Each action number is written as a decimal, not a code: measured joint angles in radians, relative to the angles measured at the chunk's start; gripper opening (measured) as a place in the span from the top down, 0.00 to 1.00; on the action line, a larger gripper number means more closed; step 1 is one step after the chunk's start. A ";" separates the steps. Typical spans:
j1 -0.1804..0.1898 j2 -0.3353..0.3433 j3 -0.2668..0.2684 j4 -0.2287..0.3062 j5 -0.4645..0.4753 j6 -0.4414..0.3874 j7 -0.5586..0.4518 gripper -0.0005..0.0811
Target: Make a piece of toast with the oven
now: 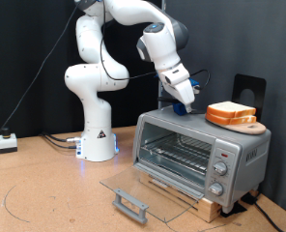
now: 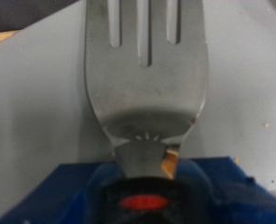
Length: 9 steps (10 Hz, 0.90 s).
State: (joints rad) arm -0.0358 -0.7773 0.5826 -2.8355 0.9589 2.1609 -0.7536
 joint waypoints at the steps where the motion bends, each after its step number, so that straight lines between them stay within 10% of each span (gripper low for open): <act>1: 0.000 0.000 -0.007 0.000 0.000 -0.007 0.000 0.00; 6: 0.000 0.000 -0.039 0.000 -0.002 -0.056 -0.009 0.41; 9: 0.000 0.000 -0.047 0.000 -0.009 -0.064 -0.010 0.41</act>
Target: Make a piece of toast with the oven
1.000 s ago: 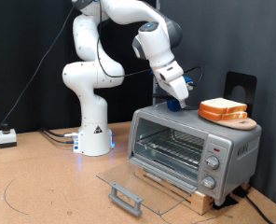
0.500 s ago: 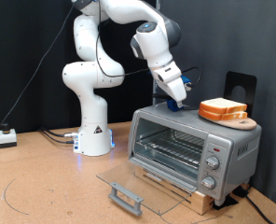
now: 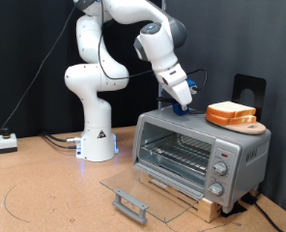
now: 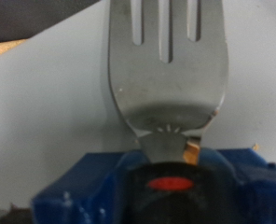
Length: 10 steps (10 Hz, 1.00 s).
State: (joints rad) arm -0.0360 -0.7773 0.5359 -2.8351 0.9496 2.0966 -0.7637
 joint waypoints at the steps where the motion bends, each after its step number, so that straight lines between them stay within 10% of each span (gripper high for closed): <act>1: 0.000 0.000 0.002 0.000 -0.001 0.010 -0.004 0.41; 4: 0.000 0.000 0.007 0.000 -0.008 0.033 -0.015 0.41; 7: 0.000 -0.001 0.022 -0.001 -0.018 0.062 -0.022 0.06; 10: 0.001 -0.001 0.040 -0.002 -0.017 0.092 -0.042 0.00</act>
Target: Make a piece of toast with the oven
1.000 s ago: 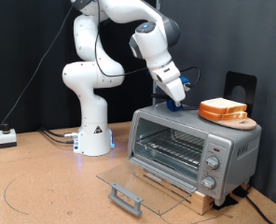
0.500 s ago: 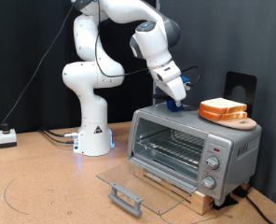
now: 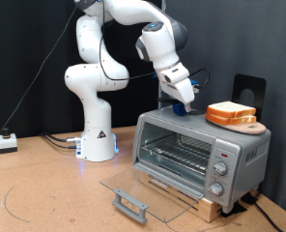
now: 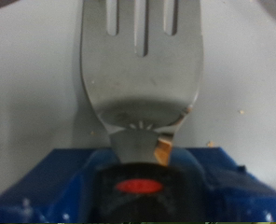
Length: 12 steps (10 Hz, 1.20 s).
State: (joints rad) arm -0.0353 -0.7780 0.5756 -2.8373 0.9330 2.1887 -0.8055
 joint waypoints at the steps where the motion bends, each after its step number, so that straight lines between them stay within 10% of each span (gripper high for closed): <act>1: 0.000 0.000 0.002 0.000 0.000 0.000 0.000 0.00; 10: 0.000 0.000 0.015 -0.009 0.000 -0.015 0.006 0.00; 12: 0.000 0.000 0.014 -0.009 0.001 -0.018 0.007 0.34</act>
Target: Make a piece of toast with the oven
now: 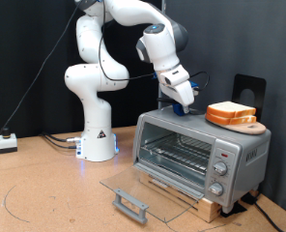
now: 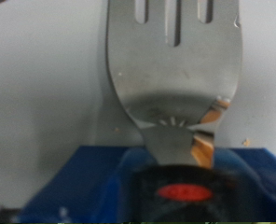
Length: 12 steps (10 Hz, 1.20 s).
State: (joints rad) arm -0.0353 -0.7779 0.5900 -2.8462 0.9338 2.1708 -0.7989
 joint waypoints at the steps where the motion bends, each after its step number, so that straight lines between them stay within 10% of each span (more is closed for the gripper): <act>1: 0.000 0.000 -0.001 0.000 0.000 -0.001 0.000 0.34; 2: 0.000 0.000 -0.001 0.000 0.000 -0.004 0.001 0.50; 12: -0.009 -0.121 -0.156 0.048 -0.073 -0.205 0.023 0.51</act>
State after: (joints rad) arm -0.0440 -0.8991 0.4339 -2.7983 0.8604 1.9660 -0.7756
